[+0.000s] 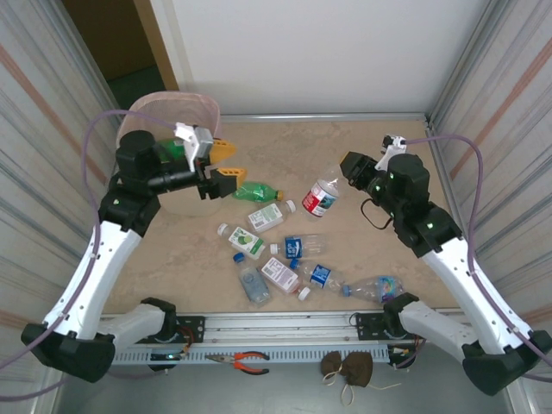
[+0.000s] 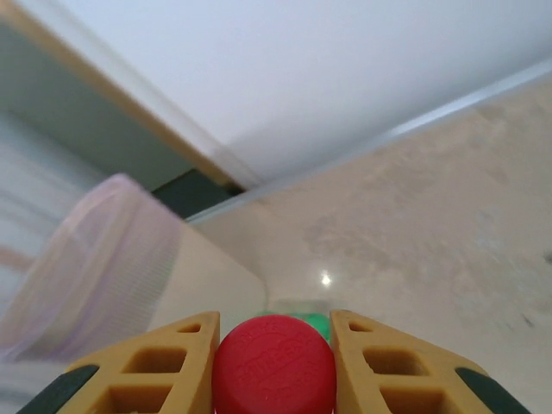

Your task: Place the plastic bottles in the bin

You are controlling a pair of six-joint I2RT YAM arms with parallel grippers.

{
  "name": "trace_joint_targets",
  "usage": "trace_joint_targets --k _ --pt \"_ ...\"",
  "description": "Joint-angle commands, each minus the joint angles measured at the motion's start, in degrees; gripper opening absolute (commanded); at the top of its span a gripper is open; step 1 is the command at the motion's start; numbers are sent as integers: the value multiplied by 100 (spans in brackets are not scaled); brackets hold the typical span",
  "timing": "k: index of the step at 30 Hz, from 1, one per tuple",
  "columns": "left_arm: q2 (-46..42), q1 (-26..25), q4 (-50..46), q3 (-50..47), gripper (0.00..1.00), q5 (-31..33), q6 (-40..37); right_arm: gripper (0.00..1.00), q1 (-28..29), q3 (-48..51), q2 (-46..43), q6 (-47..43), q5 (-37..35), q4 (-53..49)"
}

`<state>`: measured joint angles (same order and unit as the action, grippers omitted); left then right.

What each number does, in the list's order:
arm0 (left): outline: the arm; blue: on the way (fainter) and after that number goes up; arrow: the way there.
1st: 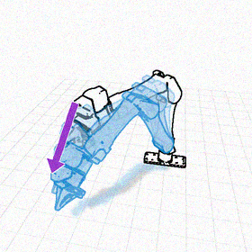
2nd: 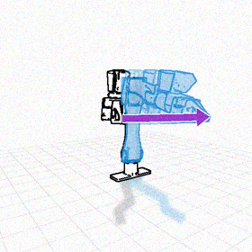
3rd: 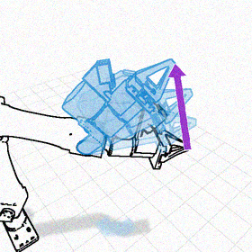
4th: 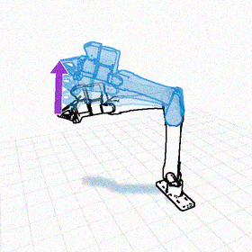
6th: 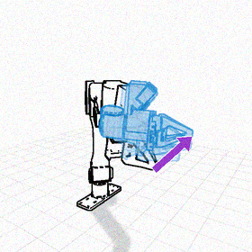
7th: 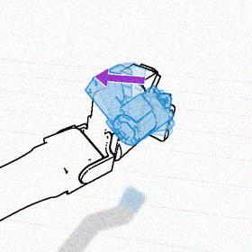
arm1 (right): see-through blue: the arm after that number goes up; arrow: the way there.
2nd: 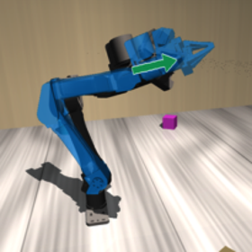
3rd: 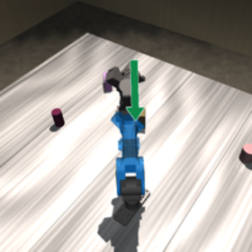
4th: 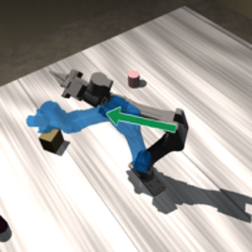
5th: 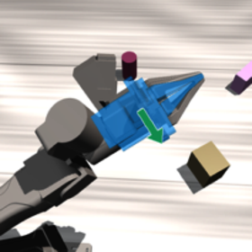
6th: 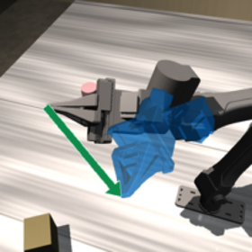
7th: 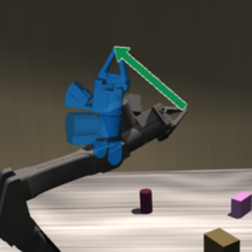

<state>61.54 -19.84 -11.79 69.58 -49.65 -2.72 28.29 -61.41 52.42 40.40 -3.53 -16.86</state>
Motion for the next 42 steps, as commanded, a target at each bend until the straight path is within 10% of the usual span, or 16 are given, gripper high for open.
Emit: trace_joint_targets --k 1,16,42 --pt "168 -431 -36 228 72 262 75 0 190 -187 -178 -1057 465 671" --pt "1252 -1917 236 706 79 74 188 0 841 -321 -225 -2449 2278 1335" --pt "1774 -2245 -77 1135 56 -711 -253 0 1278 -829 -110 -2744 2081 1097"
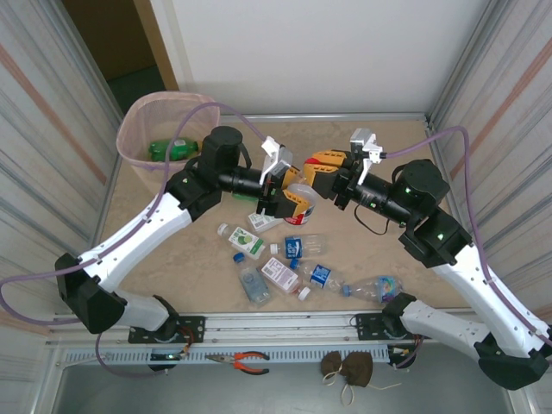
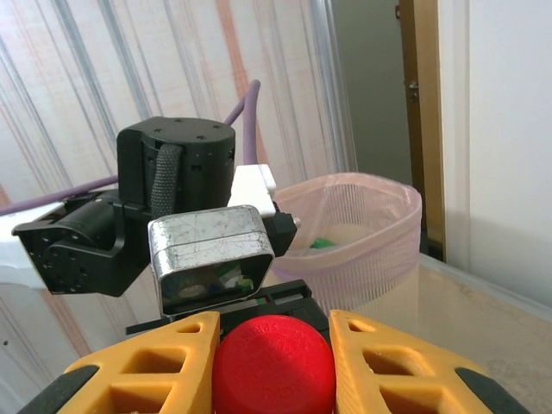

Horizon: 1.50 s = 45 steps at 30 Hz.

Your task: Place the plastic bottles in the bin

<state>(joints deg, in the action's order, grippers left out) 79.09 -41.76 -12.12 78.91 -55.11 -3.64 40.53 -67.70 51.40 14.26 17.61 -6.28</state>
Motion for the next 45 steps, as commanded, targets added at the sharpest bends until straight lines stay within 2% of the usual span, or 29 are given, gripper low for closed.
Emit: trace_joint_targets --k 1,3,4,6,7,9,12,21,27,31,35,37,42,45 --pt "16 -55 -45 203 55 -166 -166 0 66 -206 -7 -134 -39 35" --pt "-7 -54 -53 203 55 -132 -180 2 72 -214 -19 -134 -116 -1" --pt "-24 -55 -61 199 55 -100 -190 11 72 -241 -16 -128 -156 -28" --pt "-81 -55 -82 191 54 1 -214 40 75 -281 -48 -117 -324 -128" --pt "-107 -52 -92 186 54 57 -236 49 74 -307 -65 -117 -410 -178" --pt "-177 -44 -122 192 54 232 -266 61 77 -354 -107 -126 -606 -323" --pt "-279 18 -180 195 55 523 -278 71 78 -378 -218 -142 -930 -462" --pt "-623 664 -459 304 55 1367 -76 75 80 -209 -656 -221 -1663 -639" --pt "-752 1513 -673 607 55 1695 324 75 84 -189 -710 -227 -1736 -702" --pt "-754 2247 -456 717 49 2185 1187 75 78 -173 -676 -222 -1743 -664" --pt "-582 2868 -440 874 48 2791 2079 75 77 -182 -616 -222 -1734 -637" --pt "-473 3115 -279 881 51 2947 2522 75 76 -182 -598 -222 -1749 -619" --pt "-161 3290 -166 942 51 4315 3638 75 72 -181 -552 -231 -1775 -585" --pt "168 3301 -695 1301 53 5216 4425 75 70 -201 -508 -248 -1778 -567"
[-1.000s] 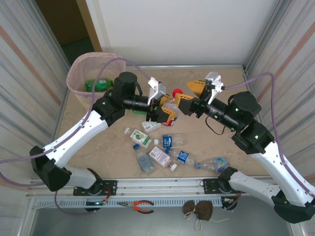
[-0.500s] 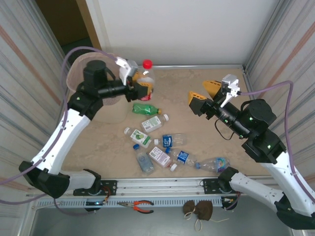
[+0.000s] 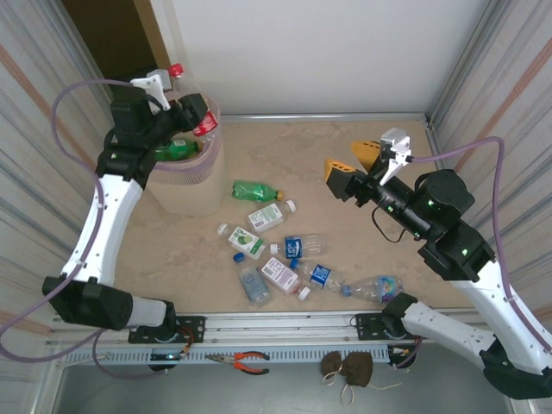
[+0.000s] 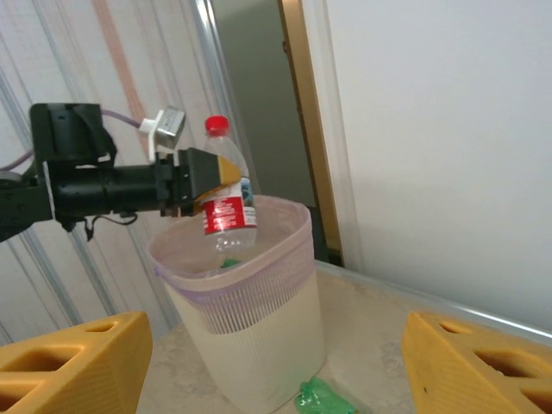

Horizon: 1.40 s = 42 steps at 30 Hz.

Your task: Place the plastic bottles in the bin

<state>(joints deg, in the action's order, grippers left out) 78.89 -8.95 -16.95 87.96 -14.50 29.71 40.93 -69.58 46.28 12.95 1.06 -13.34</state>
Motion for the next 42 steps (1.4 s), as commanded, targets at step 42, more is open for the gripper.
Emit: trace_joint_targets --k 42 --pt "1665 491 -1498 1025 77 2011 4858 76 -377 -113 -179 -90 -58 -316"
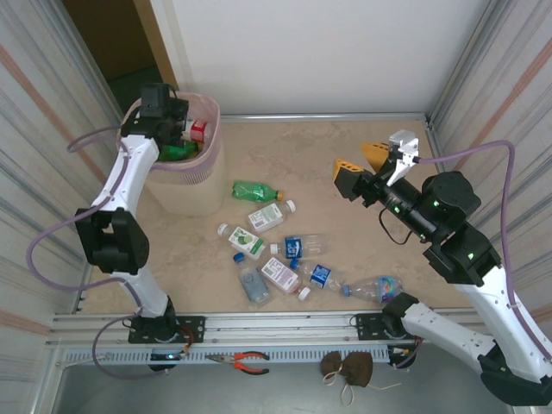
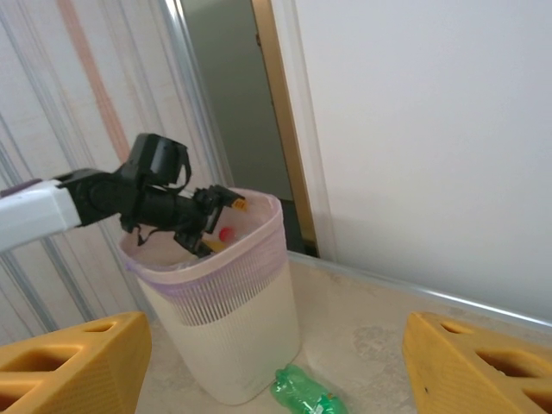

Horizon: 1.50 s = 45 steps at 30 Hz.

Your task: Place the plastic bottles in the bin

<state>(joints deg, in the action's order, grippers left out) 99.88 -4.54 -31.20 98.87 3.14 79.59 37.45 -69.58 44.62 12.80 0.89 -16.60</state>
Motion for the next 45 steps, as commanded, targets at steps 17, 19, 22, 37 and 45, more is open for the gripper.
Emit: trace_joint_targets --k 17,19,22,37,45 --pt "-566 67 1327 -144 59 -905 -1417 75 -72 -102 251 153 -427 -372" --pt "-710 67 1545 -262 58 -1118 -1777 75 -95 -176 346 338 -667 -720" --pt "-1023 67 1775 -531 58 -1428 -2338 75 -192 -294 530 803 -1094 -1444" --pt "-2622 62 1537 -2091 61 -2344 -3662 76 -792 935 641 5658 -1202 -4323" --pt "-3279 67 1580 -2839 62 -2292 -3504 77 -773 2078 678 8848 -88 -4985"
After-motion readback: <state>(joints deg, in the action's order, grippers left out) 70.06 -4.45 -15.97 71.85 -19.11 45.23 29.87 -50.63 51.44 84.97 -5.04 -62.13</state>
